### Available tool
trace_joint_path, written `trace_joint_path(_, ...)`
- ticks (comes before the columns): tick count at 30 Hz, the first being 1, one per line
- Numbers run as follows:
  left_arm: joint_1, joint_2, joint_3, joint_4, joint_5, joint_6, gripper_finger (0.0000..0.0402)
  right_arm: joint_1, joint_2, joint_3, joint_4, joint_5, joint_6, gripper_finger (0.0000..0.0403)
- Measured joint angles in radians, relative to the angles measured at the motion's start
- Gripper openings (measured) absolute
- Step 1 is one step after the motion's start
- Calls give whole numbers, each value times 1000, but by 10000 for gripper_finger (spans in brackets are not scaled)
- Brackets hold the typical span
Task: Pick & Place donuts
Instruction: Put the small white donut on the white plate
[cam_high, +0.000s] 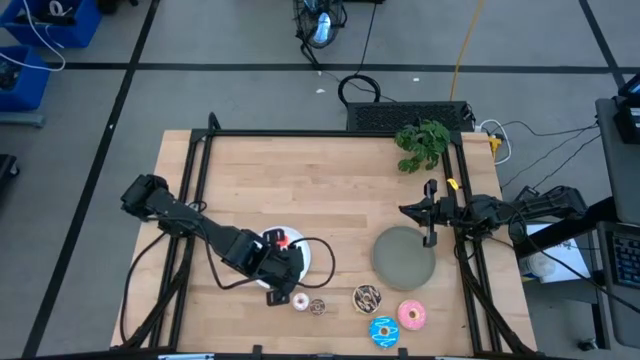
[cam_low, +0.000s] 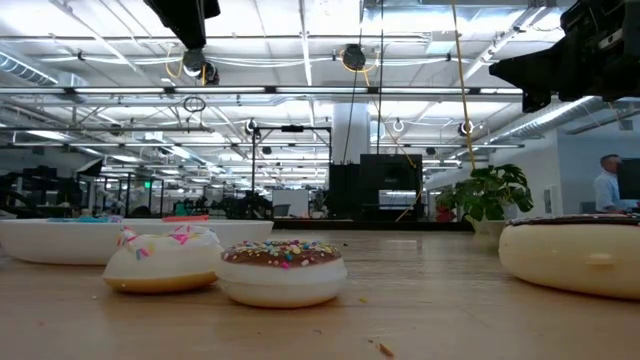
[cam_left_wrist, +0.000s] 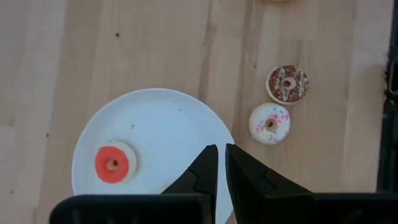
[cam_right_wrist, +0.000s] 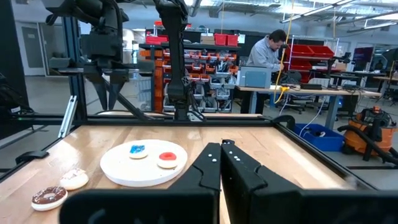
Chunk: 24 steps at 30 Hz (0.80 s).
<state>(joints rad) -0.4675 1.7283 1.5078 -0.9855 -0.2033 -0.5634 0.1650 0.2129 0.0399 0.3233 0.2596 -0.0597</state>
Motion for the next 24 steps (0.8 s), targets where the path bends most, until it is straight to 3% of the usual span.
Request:
trace_joint_path(10,2,13,0,-6,-4,-26,37,0,0,0,0,0,-4,0)
trace_joint_path(24,6,161,7,90,161,88,37,0,9,0,7,0,-5,0)
